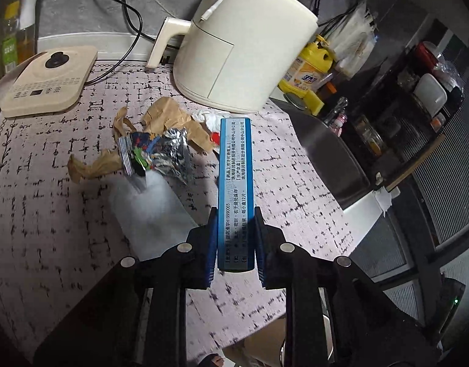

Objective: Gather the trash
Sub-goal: 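Drop the white plastic piece into the bin with the right tool while the left tool drops the box, then return to the counter and grasp the foil ball with the right tool, then grasp the white tissue with the left tool, then carry the foil ball and tissue down over the trash bin with both tools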

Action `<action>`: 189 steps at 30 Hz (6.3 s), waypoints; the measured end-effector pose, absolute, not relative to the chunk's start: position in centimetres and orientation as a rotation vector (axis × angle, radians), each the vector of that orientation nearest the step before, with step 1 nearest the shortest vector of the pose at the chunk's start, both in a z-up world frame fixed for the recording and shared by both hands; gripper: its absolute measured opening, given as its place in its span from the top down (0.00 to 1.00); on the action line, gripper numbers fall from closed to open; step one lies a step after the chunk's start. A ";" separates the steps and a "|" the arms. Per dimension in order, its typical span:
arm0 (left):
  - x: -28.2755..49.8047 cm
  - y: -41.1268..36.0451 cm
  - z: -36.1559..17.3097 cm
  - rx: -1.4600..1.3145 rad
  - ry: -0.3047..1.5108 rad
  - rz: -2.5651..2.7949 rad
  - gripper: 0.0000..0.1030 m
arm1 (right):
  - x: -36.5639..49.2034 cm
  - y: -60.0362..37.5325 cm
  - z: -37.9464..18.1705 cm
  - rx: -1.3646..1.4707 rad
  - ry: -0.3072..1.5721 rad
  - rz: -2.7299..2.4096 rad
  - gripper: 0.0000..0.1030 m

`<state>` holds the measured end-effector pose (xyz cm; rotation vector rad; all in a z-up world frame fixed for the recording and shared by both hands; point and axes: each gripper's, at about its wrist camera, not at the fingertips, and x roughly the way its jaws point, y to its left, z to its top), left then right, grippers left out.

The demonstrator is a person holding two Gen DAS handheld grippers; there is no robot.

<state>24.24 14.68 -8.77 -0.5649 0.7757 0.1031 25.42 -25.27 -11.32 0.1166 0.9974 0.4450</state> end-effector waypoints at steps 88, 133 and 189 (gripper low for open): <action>12.5 2.6 -10.6 -0.503 0.876 0.179 0.09 | 22.9 -34.2 -12.3 0.085 0.944 0.519 0.08; 18.9 25.3 -12.0 -0.500 0.866 0.147 0.09 | 30.3 -3.6 -11.8 -0.058 0.944 0.693 0.68; 20.1 5.3 -12.4 -0.268 0.922 0.074 0.96 | 23.8 -31.1 -12.1 0.129 1.007 0.475 0.67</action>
